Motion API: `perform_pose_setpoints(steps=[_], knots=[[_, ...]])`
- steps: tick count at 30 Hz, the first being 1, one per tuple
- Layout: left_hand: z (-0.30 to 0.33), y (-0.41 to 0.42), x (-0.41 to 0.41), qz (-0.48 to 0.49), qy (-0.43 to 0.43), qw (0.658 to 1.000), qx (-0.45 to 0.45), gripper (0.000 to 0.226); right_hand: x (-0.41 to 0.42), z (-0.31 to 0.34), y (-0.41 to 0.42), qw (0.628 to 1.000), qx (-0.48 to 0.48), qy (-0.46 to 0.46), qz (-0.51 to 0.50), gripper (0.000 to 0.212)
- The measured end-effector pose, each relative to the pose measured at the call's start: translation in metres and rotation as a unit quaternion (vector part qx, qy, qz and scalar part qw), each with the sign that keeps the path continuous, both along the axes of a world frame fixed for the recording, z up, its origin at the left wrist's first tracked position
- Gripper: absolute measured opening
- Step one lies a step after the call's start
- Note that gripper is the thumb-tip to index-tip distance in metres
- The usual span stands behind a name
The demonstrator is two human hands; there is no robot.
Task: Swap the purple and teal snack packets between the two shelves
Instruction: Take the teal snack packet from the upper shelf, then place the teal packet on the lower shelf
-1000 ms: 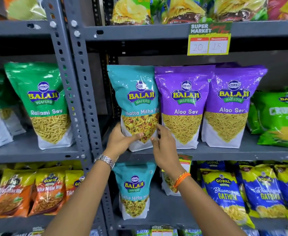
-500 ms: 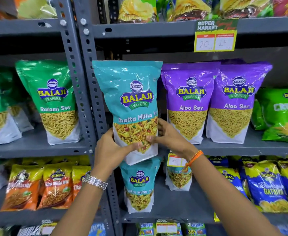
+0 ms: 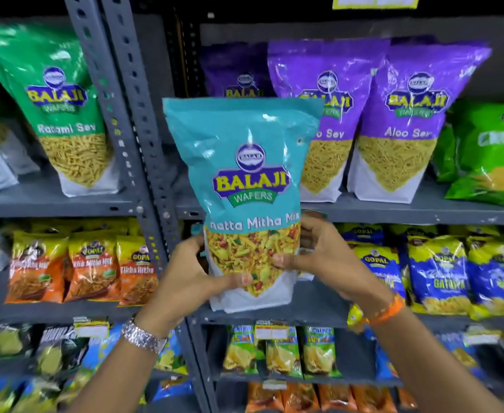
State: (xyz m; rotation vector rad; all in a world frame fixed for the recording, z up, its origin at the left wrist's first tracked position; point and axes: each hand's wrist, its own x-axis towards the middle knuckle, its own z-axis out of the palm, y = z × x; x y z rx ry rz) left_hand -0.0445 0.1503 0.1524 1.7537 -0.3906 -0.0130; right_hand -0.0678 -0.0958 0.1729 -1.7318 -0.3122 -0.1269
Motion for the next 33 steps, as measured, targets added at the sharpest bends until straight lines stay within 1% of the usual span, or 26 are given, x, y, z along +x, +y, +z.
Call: perform_pose_setpoints(steps=[2,5,7,10,11,14,16,20,24,25,28,31,33], knots=[[-0.026,-0.015,-0.006,-0.027,0.029,0.999,0.012,0.07,-0.015,-0.033,-0.015,0.999,0.015,0.021,-0.02,0.053],[-0.072,-0.037,-0.007,-0.039,0.05,0.997,0.034,0.086,-0.036,-0.084,-0.036,0.996,0.047,0.054,-0.045,0.055],[-0.107,-0.05,-0.009,-0.045,0.07,0.995,0.047,0.089,-0.048,-0.118,-0.048,0.993,0.061,0.075,-0.063,0.059],[-0.154,-0.07,-0.012,-0.064,0.106,0.989,0.077,0.084,-0.056,-0.168,-0.063,0.986,0.074,0.116,-0.091,0.075],[-0.167,-0.076,-0.012,-0.078,0.114,0.986,0.088,0.08,-0.057,-0.184,-0.068,0.983,0.079,0.131,-0.098,0.077],[-0.2,-0.088,-0.008,-0.1,0.142,0.978,0.114,0.066,-0.059,-0.224,-0.079,0.976,0.082,0.164,-0.116,0.077],[-0.219,-0.096,-0.001,-0.116,0.16,0.972,0.13,0.069,-0.056,-0.243,-0.085,0.973,0.078,0.18,-0.122,0.074],[-0.231,-0.112,0.028,-0.119,0.181,0.965,0.144,0.07,-0.027,-0.256,-0.099,0.968,0.063,0.208,-0.124,0.046],[-0.219,-0.133,0.065,-0.116,0.163,0.968,0.149,0.056,0.015,-0.239,-0.115,0.973,0.032,0.201,-0.112,0.04],[-0.214,-0.139,0.074,-0.113,0.159,0.969,0.152,0.057,0.026,-0.232,-0.119,0.974,0.026,0.197,-0.106,0.04],[-0.205,-0.154,0.098,-0.085,0.147,0.97,0.171,0.08,0.055,-0.216,-0.13,0.979,0.014,0.18,-0.091,0.048],[-0.203,-0.166,0.117,-0.062,0.13,0.974,0.173,0.088,0.081,-0.217,-0.14,0.981,0.008,0.174,-0.082,0.053],[-0.206,-0.171,0.128,-0.048,0.121,0.976,0.174,0.099,0.094,-0.222,-0.143,0.98,0.001,0.171,-0.096,0.056]])
